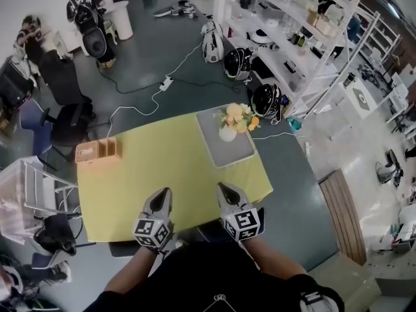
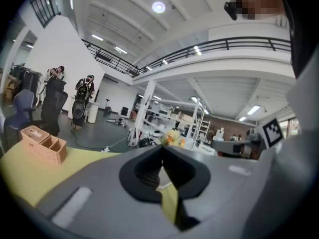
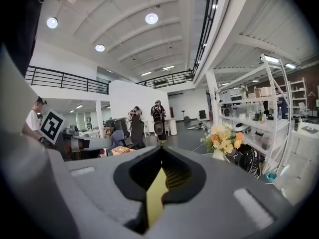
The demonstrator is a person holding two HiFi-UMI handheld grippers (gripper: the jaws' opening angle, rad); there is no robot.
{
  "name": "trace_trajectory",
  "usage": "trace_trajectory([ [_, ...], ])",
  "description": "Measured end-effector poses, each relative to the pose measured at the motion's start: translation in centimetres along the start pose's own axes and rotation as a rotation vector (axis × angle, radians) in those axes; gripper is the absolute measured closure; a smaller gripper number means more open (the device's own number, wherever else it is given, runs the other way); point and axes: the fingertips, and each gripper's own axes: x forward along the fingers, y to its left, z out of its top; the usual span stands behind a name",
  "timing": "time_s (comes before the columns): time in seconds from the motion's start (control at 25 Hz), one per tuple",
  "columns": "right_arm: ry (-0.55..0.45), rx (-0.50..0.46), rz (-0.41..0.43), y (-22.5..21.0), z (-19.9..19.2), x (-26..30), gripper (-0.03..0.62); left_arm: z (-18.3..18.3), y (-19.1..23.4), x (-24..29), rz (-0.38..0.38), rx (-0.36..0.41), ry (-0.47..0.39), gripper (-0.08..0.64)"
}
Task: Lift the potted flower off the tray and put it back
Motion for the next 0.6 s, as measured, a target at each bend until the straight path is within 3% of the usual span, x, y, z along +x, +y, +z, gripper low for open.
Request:
trace_trajectory([
  [0.12,0.008,0.01,-0.038,-2.7,-1.0,1.1,0.585,-0.8,0.3,0.6,0.009,-0.011,0.016,0.552],
  [0.24,0.032,0.008,-0.086,-6.5,-2.9,2.8,0.497,-1.6,0.7,1.2,0.03,-0.021,0.039,0.552],
  [0.6,0.065,0.04,-0.206,-19.5,-7.8,12.2,0.467,-5.0,4.5,3.8,0.159,-0.051,0.122,0.552],
])
